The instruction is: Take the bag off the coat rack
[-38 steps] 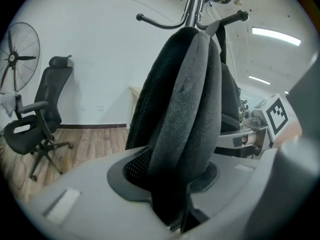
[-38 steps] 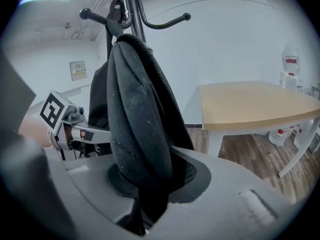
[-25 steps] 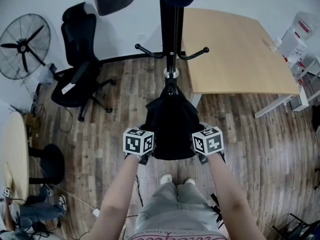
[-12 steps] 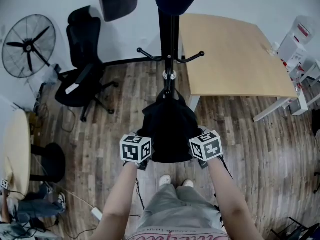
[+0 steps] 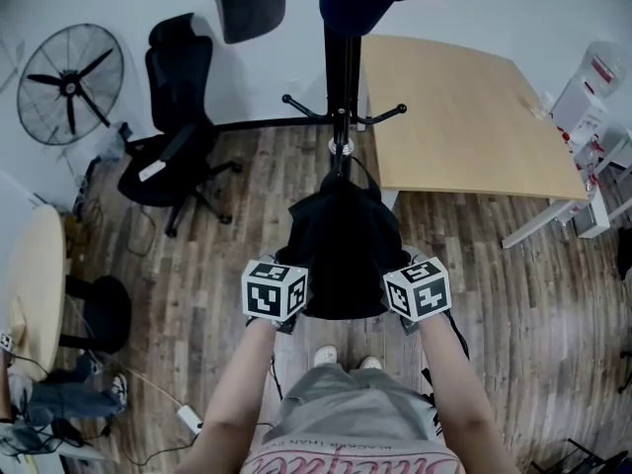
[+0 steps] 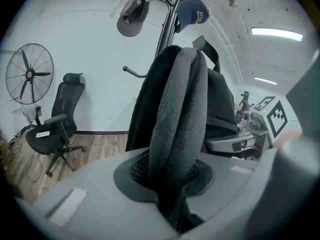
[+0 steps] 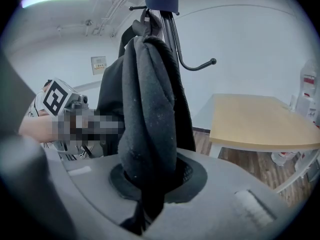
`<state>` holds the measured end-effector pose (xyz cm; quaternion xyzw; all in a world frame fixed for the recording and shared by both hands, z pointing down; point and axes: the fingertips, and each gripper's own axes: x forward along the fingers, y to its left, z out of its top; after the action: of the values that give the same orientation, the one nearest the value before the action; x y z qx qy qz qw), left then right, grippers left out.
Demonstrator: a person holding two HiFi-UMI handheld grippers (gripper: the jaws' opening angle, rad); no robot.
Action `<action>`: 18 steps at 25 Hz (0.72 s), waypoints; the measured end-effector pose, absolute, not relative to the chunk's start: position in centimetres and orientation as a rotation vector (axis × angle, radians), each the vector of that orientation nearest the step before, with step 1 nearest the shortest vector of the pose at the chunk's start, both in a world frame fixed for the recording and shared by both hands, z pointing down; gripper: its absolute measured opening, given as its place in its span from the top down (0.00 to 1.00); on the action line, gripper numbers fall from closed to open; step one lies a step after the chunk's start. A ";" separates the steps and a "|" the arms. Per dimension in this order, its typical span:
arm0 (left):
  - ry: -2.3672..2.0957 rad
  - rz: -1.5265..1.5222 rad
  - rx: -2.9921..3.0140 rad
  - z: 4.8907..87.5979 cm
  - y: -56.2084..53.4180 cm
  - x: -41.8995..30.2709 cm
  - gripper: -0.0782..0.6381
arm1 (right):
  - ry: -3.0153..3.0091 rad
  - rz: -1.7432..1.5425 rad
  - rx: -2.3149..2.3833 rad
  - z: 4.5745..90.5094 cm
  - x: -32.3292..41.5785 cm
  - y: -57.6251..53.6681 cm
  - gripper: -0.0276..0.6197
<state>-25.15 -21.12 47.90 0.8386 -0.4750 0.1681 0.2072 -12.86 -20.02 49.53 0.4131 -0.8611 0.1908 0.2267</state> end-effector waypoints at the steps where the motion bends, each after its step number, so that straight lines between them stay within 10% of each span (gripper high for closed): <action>1: -1.327 0.465 2.342 47.5 -21.1 -25.0 0.78 | -2.375 0.522 1.145 49.2 -12.7 -19.9 0.89; 18: -1.221 0.387 2.586 39.9 -21.4 -19.0 0.79 | -2.368 0.498 1.420 42.6 -6.9 -18.8 0.90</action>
<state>-18.96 -21.41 39.86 0.8888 -0.4195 0.1331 0.1277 -6.95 -18.81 42.57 0.4990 -0.8322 0.1751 0.1669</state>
